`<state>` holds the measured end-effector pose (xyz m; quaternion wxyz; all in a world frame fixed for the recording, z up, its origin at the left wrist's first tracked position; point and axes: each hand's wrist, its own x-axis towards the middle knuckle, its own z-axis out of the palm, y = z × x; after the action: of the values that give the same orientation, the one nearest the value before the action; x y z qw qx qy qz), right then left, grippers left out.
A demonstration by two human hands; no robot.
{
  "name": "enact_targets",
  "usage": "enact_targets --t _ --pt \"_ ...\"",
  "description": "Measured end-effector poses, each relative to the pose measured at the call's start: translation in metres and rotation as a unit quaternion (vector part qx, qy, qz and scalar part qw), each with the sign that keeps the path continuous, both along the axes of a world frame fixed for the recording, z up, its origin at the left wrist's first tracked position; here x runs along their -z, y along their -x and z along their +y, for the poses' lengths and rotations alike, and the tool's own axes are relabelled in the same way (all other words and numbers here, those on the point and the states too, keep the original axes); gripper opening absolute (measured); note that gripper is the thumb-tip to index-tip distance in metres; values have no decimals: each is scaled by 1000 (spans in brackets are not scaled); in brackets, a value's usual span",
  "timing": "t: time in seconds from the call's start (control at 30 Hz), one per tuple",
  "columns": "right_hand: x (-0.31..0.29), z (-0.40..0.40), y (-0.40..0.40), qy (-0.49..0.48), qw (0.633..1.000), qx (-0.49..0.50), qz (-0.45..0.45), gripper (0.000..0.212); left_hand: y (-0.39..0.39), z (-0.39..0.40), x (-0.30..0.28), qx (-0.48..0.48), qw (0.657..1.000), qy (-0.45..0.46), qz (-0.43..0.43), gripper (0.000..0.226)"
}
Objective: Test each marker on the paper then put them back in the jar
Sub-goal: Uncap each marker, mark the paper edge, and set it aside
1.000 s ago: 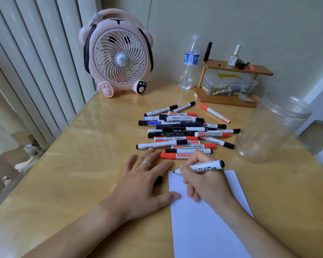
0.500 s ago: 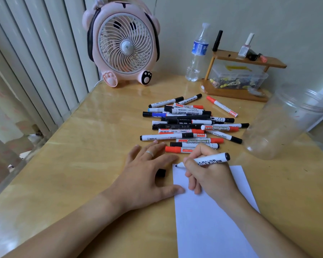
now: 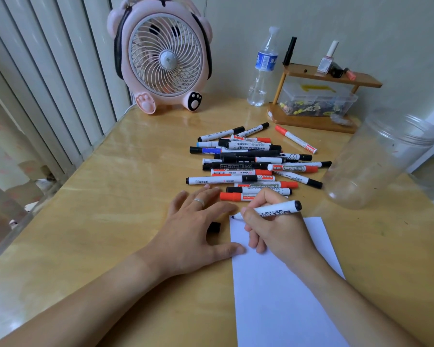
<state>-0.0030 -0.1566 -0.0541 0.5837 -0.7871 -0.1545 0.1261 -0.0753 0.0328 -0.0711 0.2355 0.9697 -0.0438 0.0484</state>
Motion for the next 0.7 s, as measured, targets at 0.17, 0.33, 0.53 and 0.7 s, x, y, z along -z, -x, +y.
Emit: enact_targets --t 0.17,0.33,0.53,0.7 --pt "1 1 -1 13 1000 1 -6 24 -1 0 1 2 1000 2 -8 77" --pt "1 1 -1 8 1000 15 -1 23 -1 0 3 3 999 24 -22 67" --pt "0 1 1 15 1000 0 -5 24 -2 0 4 2 999 23 -27 65" --pt "1 2 0 10 1000 23 -9 17 -1 1 4 3 999 26 -29 67"
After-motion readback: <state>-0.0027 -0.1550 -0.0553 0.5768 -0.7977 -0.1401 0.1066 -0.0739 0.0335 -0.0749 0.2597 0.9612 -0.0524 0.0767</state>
